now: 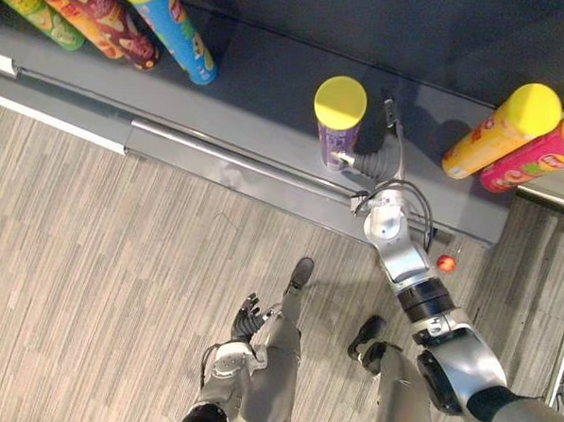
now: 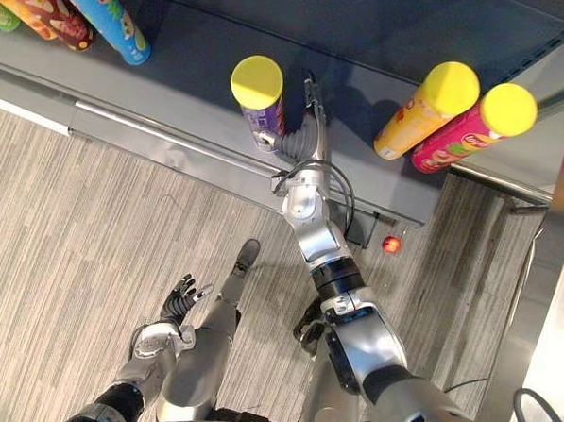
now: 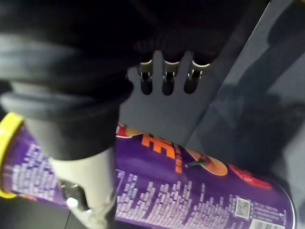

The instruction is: Put the gum and the chips on the shelf.

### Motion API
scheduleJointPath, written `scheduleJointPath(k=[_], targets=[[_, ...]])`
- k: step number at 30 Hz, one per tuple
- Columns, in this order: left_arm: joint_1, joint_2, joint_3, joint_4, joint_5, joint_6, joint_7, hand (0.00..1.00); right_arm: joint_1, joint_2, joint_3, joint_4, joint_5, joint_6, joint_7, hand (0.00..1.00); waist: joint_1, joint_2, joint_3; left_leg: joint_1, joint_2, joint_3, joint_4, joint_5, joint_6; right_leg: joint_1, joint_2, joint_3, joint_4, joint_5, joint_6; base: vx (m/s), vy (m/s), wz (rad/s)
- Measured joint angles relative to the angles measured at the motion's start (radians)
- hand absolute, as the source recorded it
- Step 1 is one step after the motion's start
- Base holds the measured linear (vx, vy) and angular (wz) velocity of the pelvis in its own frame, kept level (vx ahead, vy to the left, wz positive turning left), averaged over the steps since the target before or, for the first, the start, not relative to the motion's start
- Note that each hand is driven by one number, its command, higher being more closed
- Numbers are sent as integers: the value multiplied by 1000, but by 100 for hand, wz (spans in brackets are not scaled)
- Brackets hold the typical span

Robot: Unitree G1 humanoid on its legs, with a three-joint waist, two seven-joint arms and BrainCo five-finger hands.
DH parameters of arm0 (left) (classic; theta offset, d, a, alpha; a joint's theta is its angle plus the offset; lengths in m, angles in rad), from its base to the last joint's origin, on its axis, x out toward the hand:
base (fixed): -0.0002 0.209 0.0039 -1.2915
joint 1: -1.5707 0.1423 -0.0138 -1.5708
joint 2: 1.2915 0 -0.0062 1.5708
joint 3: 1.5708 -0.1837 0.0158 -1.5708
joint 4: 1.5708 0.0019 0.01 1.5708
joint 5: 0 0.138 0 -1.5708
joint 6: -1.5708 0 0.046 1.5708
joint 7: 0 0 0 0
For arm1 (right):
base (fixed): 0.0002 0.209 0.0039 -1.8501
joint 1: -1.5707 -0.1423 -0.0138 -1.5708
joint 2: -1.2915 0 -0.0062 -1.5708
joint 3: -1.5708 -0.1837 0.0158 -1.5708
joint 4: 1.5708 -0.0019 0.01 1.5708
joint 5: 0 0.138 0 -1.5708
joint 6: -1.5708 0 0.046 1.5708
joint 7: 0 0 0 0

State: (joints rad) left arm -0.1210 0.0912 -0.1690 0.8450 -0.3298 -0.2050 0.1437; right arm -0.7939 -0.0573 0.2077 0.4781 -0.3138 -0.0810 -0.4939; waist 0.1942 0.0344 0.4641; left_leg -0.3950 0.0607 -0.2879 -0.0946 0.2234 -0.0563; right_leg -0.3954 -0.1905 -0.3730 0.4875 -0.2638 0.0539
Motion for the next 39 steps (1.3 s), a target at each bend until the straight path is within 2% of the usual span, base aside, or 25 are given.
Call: scheduleJointPath(k=[4,8,10,12,15,17,22,23,28,30,35,39], targets=[[2,5,14,34,1,5,-4,0,46,-2,1,-3,1,-13,22,0,-6,-7,-7,37,-4,7,0,-10,14,39,3,6,-16,0,3,30,-29,-5],[34,33,20,57,32,19,-19,0,109,-1,30,-25,1,-14,43,0,-13,-45,-48,69,0,29,0,-13,15,75,3,15,-37,1,5,45,-21,-5],[45,36,21,71,39,21,-21,0,124,1,38,-44,1,-18,51,0,-29,-50,-71,85,0,31,0,-14,13,99,6,14,-54,6,12,43,-4,-2],[56,36,22,76,57,27,-27,0,141,1,35,-65,1,-19,62,0,-31,-51,-89,111,2,42,0,-20,2,128,9,22,-71,11,19,18,11,-12],[91,31,57,101,77,43,-35,0,228,10,32,-110,1,-25,67,0,-34,-56,-165,151,7,61,0,-34,-25,184,19,31,-128,22,38,38,19,-13],[127,30,62,111,80,51,-37,0,291,28,32,-162,2,-29,68,0,-53,-60,-220,183,4,75,0,-47,-40,229,21,37,-168,36,47,55,27,-11],[146,21,100,127,118,76,-42,0,374,37,32,-278,16,-43,81,0,-58,-61,-268,244,7,118,-1,-72,-41,305,34,72,-253,76,59,41,18,-24],[149,21,102,138,118,83,-42,0,390,38,33,-289,21,-54,97,0,-69,-62,-284,253,6,124,-1,-75,-40,317,35,76,-268,83,61,53,5,-14],[167,20,129,153,158,89,-41,0,475,57,42,-357,61,-69,146,0,-106,-64,-314,310,5,159,-1,-97,-38,382,39,103,-324,106,65,58,2,-19],[168,19,128,167,164,100,-41,0,529,54,46,-381,85,-75,166,0,-112,-63,-331,321,6,172,-1,-103,-38,394,41,114,-341,114,66,44,-3,-17],[174,17,129,186,185,99,-40,0,740,23,67,-476,143,-91,248,0,-143,-62,-340,363,8,183,-1,-116,-42,442,45,120,-365,118,69,41,-15,-5],[195,16,129,191,185,98,-41,0,896,24,52,-567,157,-106,264,0,-170,-55,-361,375,13,198,-6,-125,-40,451,50,134,-376,118,69,7,-12,-12]])
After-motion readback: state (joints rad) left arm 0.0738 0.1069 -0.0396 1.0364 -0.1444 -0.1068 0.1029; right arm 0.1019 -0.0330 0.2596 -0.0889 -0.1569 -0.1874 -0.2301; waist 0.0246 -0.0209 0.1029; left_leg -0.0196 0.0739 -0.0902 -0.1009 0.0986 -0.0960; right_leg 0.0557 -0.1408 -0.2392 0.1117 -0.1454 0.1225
